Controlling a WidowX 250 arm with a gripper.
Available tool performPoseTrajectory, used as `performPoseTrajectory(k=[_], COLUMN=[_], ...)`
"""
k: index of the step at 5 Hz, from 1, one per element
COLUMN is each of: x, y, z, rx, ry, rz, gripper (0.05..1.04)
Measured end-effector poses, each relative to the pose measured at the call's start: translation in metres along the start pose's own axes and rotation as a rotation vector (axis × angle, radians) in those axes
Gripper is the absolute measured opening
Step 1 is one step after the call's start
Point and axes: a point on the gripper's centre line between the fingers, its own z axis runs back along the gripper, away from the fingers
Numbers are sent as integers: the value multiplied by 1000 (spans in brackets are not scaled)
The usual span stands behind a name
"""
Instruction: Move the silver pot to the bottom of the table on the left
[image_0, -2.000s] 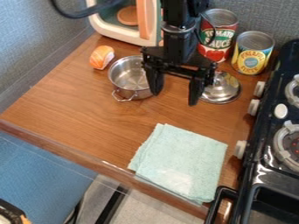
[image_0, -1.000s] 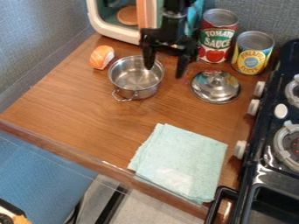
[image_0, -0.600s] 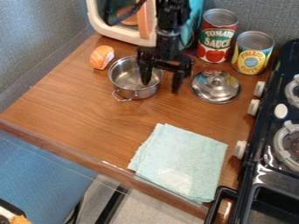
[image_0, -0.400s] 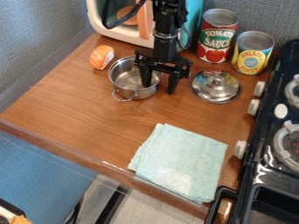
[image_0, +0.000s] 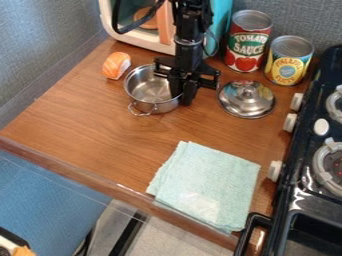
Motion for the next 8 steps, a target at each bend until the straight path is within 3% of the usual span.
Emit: performPoseTrajectory(k=[1, 3, 4, 5, 6, 8], x=[6, -29, -63, -89, -103, -107], y=[-3, 23, 56, 81, 105, 131], z=[28, 75, 78, 74, 64, 29], rx=[-28, -35, -4, -10, 0, 14], ry=[-67, -103, -79, -66, -52, 10], rz=[3, 64, 127, 187, 246, 340], gripper=[88, 72, 72, 72, 72, 71])
